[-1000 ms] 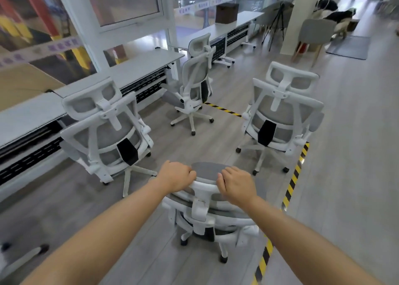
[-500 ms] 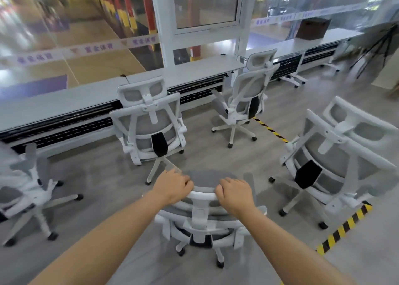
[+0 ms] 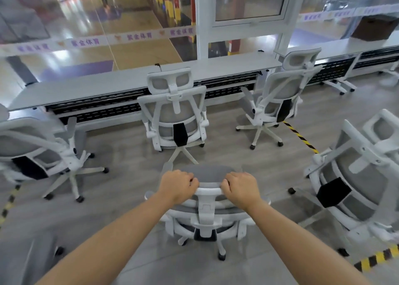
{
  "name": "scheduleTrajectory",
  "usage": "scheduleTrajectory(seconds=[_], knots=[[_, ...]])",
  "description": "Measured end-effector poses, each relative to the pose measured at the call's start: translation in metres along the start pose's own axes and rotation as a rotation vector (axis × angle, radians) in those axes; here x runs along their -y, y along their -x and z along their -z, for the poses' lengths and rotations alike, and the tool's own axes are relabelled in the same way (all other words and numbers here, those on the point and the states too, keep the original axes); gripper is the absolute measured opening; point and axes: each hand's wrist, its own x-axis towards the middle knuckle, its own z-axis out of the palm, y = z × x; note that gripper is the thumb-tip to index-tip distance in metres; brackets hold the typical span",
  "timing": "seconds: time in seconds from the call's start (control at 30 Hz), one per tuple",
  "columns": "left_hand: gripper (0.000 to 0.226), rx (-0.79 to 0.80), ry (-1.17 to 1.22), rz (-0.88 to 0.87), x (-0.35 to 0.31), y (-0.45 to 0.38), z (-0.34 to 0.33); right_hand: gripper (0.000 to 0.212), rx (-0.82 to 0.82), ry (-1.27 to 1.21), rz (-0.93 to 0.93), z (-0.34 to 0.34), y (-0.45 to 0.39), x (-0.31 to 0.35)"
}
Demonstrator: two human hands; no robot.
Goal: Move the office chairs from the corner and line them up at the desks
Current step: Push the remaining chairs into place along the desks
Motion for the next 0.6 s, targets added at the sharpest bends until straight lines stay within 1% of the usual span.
scheduleTrajectory(seconds=[0.1,0.2,0.37,0.47,0.53,0.6], knots=[[0.042,-0.018,-0.018,0.111,-0.016,0.012,0.002,0.037,0.017,-0.029,0.056,0.005,0.005,-0.007],[0.035,0.005,-0.055,0.219,-0.036,0.026,0.006,0.036,0.063,-0.073,0.105,0.012,0.011,-0.013],[0.039,-0.039,-0.053,0.31,-0.063,0.06,0.007,0.038,0.185,-0.106,0.154,0.03,0.029,-0.012],[0.048,-0.108,0.002,0.34,-0.076,0.079,-0.001,0.042,0.249,-0.094,0.199,0.04,0.041,-0.015],[0.053,-0.13,0.003,0.359,-0.081,0.091,-0.007,0.039,0.204,-0.103,0.218,0.043,0.049,-0.016],[0.053,-0.137,0.002,0.382,-0.086,0.104,-0.015,0.037,0.161,-0.111,0.239,0.043,0.061,-0.015]])
